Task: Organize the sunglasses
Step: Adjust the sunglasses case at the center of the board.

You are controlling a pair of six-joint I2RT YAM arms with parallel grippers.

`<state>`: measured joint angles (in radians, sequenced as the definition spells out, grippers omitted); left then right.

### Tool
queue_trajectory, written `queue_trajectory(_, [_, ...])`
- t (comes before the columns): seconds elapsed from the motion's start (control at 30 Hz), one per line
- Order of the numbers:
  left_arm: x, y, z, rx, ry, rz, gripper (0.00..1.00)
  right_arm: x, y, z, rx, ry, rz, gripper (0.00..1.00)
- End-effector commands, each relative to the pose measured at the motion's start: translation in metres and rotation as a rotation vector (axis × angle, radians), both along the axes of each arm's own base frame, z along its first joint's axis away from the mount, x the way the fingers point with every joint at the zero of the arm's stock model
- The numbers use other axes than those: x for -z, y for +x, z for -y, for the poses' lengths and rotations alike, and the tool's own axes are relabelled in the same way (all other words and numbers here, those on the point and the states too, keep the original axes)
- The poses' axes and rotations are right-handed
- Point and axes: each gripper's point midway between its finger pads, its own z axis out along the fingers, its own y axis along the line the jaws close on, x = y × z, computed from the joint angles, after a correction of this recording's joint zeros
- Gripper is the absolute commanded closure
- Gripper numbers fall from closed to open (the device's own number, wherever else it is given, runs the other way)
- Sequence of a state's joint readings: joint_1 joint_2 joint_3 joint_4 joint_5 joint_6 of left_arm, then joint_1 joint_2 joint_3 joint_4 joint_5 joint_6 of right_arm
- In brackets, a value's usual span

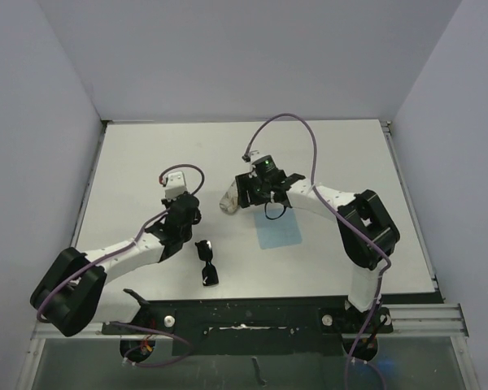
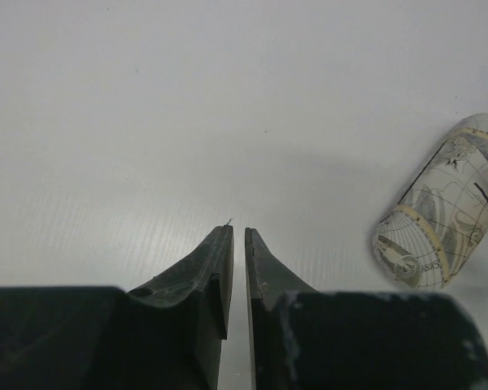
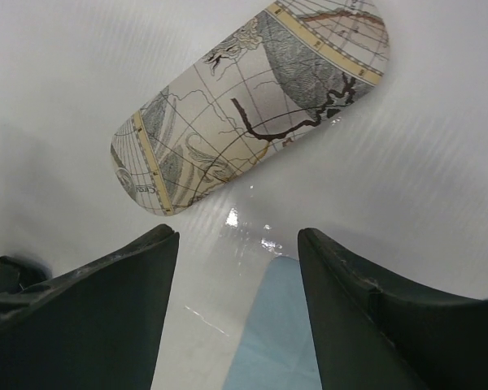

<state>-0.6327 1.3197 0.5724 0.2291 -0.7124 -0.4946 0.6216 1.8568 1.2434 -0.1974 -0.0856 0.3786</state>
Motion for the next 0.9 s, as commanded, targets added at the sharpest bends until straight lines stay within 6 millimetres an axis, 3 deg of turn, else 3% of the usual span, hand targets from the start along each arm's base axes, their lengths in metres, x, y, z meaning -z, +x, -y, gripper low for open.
queue_trajectory(0.0, [-0.019, 0.003, -0.011, -0.067, -0.074, 0.091, 0.88, -0.016, 0.007, -0.019, -0.023, -0.007, 0.051, 0.44])
queue_trajectory(0.17, [-0.018, -0.001, -0.028, -0.101, -0.097, 0.099, 0.86, -0.01, 0.001, -0.032, -0.051, -0.021, 0.037, 0.51])
queue_trajectory(0.27, [-0.017, -0.003, -0.033, -0.101, -0.121, 0.106, 0.86, -0.004, -0.001, -0.039, -0.064, -0.027, 0.028, 0.63])
queue_trajectory(0.57, [-0.012, -0.004, -0.033, -0.086, -0.142, 0.097, 0.84, 0.015, 0.002, -0.062, -0.089, -0.046, -0.004, 0.61])
queue_trajectory(0.87, [-0.009, -0.004, -0.033, -0.083, -0.144, 0.094, 0.84, 0.009, 0.02, -0.084, -0.099, -0.028, 0.015, 0.59])
